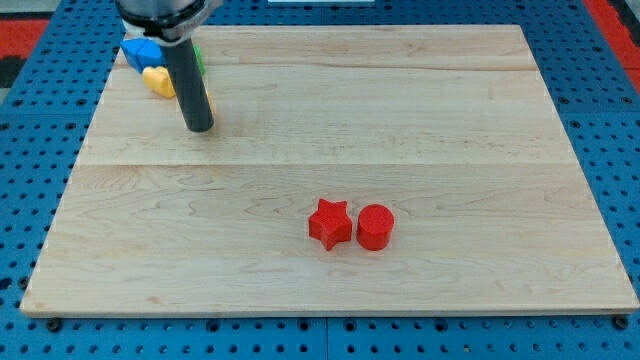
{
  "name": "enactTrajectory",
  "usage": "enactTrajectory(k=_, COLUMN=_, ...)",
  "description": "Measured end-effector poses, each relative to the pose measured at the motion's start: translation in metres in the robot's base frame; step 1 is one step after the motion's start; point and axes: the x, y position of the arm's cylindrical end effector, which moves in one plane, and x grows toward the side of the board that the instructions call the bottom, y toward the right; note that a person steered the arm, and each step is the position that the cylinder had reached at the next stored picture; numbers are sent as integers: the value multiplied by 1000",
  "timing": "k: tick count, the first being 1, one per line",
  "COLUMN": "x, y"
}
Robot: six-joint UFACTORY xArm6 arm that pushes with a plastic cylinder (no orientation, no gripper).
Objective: Drag the red blocks towards the center left of the board
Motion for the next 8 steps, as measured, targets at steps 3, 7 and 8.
enactTrajectory(k=3, x=41, y=230)
enactTrajectory(k=7, x=158, y=98)
enactTrajectory(k=8, x=158, y=131)
